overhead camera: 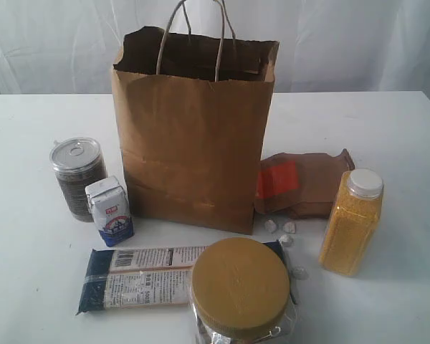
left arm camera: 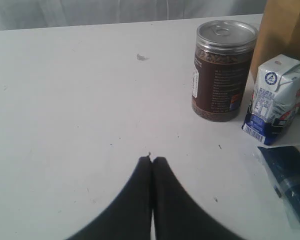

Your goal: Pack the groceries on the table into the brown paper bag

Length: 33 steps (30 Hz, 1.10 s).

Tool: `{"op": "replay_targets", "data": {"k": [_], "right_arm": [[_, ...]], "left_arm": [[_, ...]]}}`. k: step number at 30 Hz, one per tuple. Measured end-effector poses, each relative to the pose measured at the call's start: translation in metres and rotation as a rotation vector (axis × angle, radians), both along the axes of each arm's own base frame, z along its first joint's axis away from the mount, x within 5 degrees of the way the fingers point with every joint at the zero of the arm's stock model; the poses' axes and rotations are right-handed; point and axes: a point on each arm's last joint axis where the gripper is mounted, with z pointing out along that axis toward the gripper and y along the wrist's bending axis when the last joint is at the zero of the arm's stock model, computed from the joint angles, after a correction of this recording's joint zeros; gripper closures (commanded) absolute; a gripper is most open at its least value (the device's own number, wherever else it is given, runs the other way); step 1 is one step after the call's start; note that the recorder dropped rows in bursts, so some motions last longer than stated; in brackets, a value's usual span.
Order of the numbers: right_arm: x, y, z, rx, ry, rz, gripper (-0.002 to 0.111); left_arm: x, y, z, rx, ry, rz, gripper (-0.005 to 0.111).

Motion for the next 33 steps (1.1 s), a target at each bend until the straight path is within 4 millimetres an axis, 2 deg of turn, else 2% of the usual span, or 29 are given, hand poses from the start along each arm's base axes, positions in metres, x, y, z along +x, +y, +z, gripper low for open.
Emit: {"op": "replay_targets", "data": {"k": [30, 31, 33], "right_arm": [[0.0, 0.0, 0.0002, 0.002, -0.002, 0.0, 0.108], [0.0001, 0.0002, 0.0009, 0.029, -0.012, -0.001, 0.108], [0.0005, 0.0005, 0.0076, 0.198, -0.096, -0.006, 0.108]], "left_arm": [[0.0, 0.0, 0.0, 0.0, 0.0, 0.0, 0.107], [0.0, 0.0, 0.0, 0.0, 0.0, 0.0, 0.107], [0.0, 0.0, 0.0, 0.0, 0.0, 0.0, 0.107]]}}
